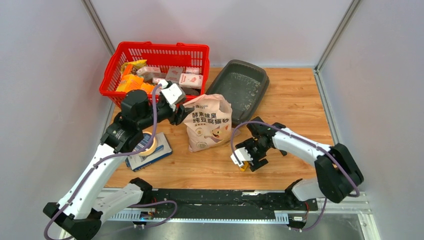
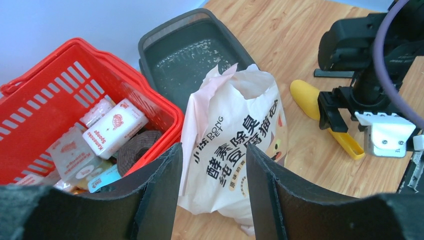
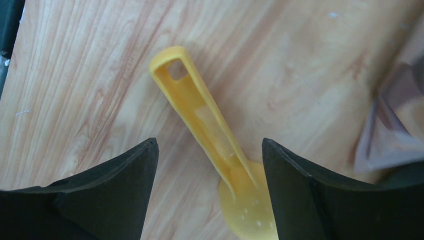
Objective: Fill the litter box with clean litter
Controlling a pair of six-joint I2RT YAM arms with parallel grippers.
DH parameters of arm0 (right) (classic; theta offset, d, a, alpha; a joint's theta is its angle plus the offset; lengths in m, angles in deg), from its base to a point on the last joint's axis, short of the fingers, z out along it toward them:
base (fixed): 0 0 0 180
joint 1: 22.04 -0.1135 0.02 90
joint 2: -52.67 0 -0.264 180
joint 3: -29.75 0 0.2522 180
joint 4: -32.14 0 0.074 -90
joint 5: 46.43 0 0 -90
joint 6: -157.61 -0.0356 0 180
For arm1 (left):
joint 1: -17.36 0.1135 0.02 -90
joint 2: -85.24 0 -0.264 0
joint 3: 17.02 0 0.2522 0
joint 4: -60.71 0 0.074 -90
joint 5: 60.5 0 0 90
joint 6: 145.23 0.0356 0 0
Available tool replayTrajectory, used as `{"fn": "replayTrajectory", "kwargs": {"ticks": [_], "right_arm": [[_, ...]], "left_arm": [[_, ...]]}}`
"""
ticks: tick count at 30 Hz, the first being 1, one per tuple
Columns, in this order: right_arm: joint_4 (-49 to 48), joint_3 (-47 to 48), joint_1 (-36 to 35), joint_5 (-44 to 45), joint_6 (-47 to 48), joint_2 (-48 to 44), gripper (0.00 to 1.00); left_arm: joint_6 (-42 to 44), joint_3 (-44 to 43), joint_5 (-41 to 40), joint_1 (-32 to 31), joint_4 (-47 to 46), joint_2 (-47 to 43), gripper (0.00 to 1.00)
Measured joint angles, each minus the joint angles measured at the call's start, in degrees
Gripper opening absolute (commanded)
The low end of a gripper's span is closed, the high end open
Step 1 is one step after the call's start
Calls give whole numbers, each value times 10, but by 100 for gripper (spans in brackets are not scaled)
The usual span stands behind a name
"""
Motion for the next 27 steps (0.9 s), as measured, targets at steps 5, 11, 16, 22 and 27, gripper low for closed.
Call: {"fn": "replayTrajectory", "kwargs": {"ticks": [5,11,16,22,27], "right_arm": [[5,0,-12,2,59,63,42],[32,9,-13,9,77,70,8],[104,63,12,-5,22,-4,0],[143,283,62,-75,-178,-105,0],[93,434,133,-214,-427,-81,0]], "left_arm": [[11,0,-6,0,16,-14,58],[22,0,-5,0,25,-19,60],[21,-8,15,0,31,-9,61],[21,-32,56,-3,19,25,59],[16,-61,90,-25,-10,67,60]]}}
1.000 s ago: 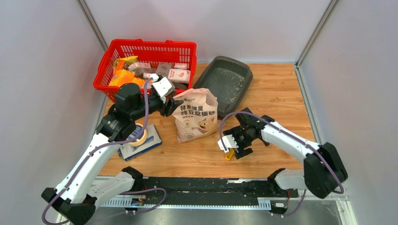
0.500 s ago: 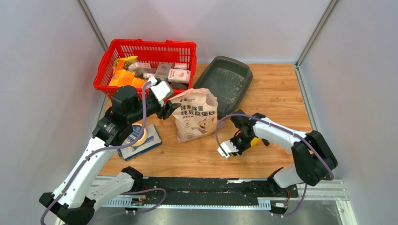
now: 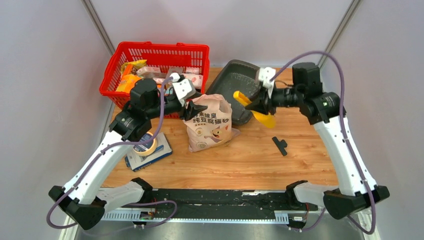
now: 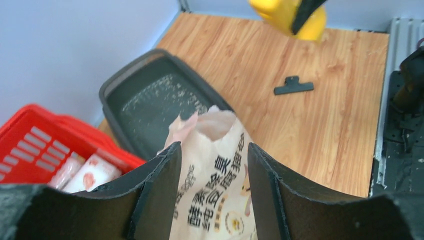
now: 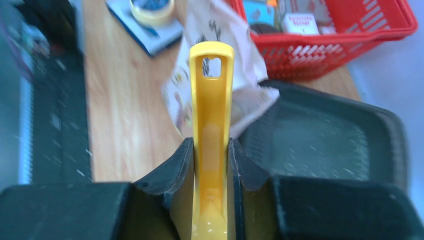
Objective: Fill the litter box with clean litter
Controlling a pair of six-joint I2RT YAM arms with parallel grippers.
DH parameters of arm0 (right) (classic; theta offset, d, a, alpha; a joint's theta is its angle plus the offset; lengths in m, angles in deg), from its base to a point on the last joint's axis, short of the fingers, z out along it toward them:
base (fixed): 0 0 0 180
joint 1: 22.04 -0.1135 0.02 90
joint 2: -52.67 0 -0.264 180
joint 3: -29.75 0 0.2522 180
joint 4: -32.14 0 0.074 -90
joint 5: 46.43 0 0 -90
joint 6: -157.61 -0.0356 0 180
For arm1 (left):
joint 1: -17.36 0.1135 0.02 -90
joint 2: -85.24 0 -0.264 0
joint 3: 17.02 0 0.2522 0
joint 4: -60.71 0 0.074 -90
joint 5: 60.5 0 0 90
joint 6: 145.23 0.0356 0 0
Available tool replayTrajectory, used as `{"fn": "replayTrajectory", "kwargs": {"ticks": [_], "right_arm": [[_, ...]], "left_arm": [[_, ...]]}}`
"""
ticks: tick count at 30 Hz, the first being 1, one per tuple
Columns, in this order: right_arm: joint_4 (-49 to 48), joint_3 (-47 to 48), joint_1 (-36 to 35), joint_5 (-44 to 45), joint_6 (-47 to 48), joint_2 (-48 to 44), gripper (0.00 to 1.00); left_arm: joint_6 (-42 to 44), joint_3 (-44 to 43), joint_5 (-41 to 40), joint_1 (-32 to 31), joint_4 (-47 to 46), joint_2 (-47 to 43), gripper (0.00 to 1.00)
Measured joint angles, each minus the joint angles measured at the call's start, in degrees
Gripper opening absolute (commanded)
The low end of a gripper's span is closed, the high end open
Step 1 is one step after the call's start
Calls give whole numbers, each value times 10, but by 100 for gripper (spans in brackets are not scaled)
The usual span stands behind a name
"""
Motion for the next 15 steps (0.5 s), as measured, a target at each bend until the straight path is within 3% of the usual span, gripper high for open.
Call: {"fn": "replayTrajectory", "kwargs": {"ticks": [5,9,15], "right_arm": [[-165,24,46,-158,-291,65,1],[-401,-12,51,-229,-546,109,1],[-580,71,45,-275,-728,185,1]], "left_arm": [[-17,-27,38,-14,-49,40,62],[-52,-32,79,-14,-94,63,62],[-129,-24,101,-16,-175,86,59]]}}
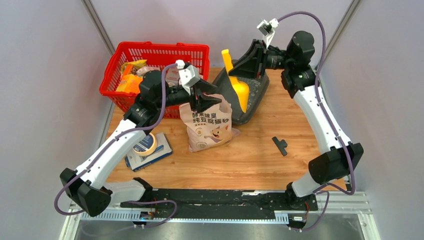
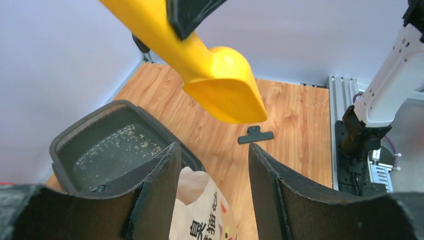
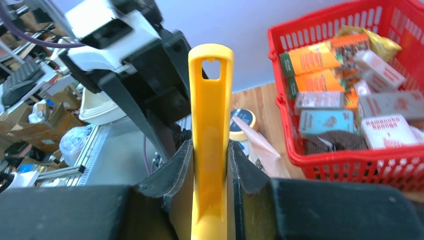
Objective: Fill the litter box with clean litter
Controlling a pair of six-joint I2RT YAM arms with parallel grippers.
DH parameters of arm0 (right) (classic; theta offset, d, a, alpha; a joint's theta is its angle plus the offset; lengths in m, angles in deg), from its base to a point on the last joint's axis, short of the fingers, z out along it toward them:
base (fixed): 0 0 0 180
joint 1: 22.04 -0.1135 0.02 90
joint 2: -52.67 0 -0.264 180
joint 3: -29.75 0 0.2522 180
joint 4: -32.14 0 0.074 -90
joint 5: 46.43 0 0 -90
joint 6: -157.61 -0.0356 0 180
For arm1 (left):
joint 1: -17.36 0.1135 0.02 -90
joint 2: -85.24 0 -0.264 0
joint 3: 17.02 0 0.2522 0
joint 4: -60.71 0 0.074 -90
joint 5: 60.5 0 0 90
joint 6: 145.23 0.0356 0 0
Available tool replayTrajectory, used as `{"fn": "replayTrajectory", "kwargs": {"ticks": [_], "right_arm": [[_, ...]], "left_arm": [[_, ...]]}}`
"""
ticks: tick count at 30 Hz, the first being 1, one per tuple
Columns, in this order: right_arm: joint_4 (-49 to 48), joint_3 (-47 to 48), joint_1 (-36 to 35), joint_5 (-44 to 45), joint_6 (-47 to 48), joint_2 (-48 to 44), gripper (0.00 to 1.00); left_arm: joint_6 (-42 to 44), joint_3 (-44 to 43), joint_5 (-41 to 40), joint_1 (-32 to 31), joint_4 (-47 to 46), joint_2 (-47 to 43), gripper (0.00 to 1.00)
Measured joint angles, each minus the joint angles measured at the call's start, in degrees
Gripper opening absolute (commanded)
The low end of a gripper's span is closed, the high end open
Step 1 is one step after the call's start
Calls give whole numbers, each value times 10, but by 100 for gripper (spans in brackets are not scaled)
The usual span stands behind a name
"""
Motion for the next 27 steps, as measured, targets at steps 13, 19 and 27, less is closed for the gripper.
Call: {"fn": "replayTrajectory", "kwargs": {"ticks": [13,19,27], "right_arm": [[-102,38,-56,-35,-88,23,1],[-110,38,-55,-32,-90,24,1],[-111,38,-55,-21,-96,36,4]], "left_arm": [[-95,-11,22,-2,-77,73,45],[-120,-45,49,-8,-103,106,41],[-125,-54,73,-9,-106,122,3]]}}
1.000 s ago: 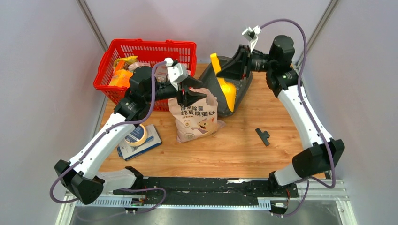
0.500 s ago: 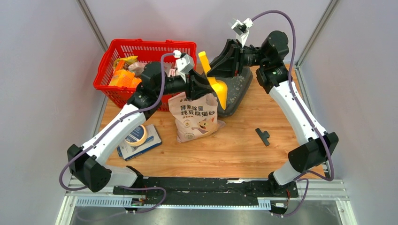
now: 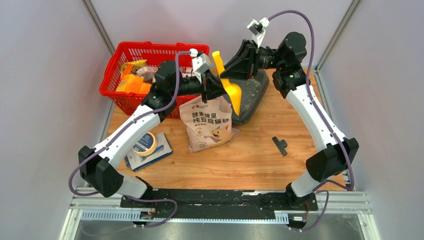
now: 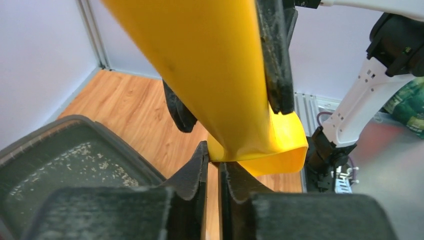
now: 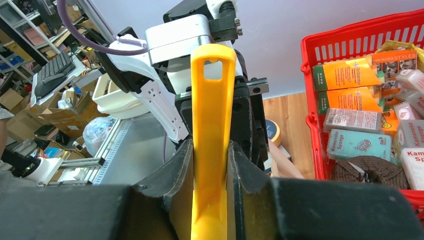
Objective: Fill the litter box with clean litter
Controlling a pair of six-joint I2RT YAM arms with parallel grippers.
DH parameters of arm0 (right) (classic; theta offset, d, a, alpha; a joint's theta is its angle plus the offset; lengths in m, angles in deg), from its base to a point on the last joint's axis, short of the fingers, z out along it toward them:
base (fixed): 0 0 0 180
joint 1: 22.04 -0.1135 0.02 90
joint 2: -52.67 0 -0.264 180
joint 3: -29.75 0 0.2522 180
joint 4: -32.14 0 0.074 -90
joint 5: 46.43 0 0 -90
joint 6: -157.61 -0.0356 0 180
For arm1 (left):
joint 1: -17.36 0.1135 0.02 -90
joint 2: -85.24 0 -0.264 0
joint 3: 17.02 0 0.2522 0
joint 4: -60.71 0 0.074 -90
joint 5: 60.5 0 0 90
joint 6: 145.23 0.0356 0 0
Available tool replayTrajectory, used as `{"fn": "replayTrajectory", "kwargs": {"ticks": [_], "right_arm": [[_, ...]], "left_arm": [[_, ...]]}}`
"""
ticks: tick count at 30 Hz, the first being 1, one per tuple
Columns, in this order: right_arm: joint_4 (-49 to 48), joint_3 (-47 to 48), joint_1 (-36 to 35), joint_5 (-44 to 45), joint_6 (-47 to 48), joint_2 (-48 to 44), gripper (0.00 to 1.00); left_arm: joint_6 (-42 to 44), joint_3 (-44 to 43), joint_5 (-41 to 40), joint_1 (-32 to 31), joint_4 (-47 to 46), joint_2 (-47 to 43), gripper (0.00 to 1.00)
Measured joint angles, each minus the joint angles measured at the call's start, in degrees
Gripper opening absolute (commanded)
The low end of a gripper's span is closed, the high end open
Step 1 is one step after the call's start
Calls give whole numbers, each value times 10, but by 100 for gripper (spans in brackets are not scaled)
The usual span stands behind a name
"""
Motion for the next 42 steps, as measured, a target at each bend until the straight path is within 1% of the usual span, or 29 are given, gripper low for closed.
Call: {"fn": "replayTrajectory", "kwargs": {"ticks": [1,3,4,5,6,7,8,10,11,12,13,15,18,20,22,24,27,34,36,37,42], "right_arm": [[0,0,1,4,-2,2,5],[1,0,3,7,-2,3,16],[1,0,3,9,1,3,24],[2,0,4,10,3,3,42],[8,1,5,10,9,3,49],[19,2,9,14,18,3,55],[29,2,16,22,24,3,65],[61,0,32,39,41,1,76],[75,-1,46,49,48,-2,97],[97,-5,65,65,59,-9,100],[127,-10,79,90,74,-19,100],[177,-17,132,138,106,-36,100],[266,-20,167,250,181,-69,100],[321,-20,153,316,235,-92,100],[362,-18,128,342,278,-108,100],[388,-20,104,346,299,-118,100],[402,-32,70,336,313,-123,100],[401,-48,-26,387,322,-116,100],[393,-43,-48,394,311,-107,97],[387,-39,-51,395,304,-101,94],[359,-25,-59,410,273,-63,85]], "left_arm": [[4,0,-1,2,0,2,0],[3,0,-4,5,1,3,0],[4,0,-7,5,3,3,0],[6,0,-11,5,5,3,0],[14,-3,-17,5,16,3,0],[25,-8,-24,5,32,3,0],[40,-14,-31,4,56,2,0],[79,-19,-57,1,108,-3,0],[102,-19,-76,-1,139,-9,0],[126,-19,-96,-2,169,-14,0],[154,-19,-119,-3,203,-21,0],[196,-21,-156,-4,248,-31,0],[268,-53,-220,-6,328,-34,0],[315,-85,-266,-7,373,-31,0],[351,-118,-306,-9,400,-26,0],[379,-151,-342,-11,422,-16,0],[410,-193,-382,-12,451,7,0],[426,-201,-418,-18,496,32,0],[426,-201,-419,-19,501,33,0],[425,-201,-419,-19,502,33,0],[419,-201,-419,-19,502,33,0]]}}
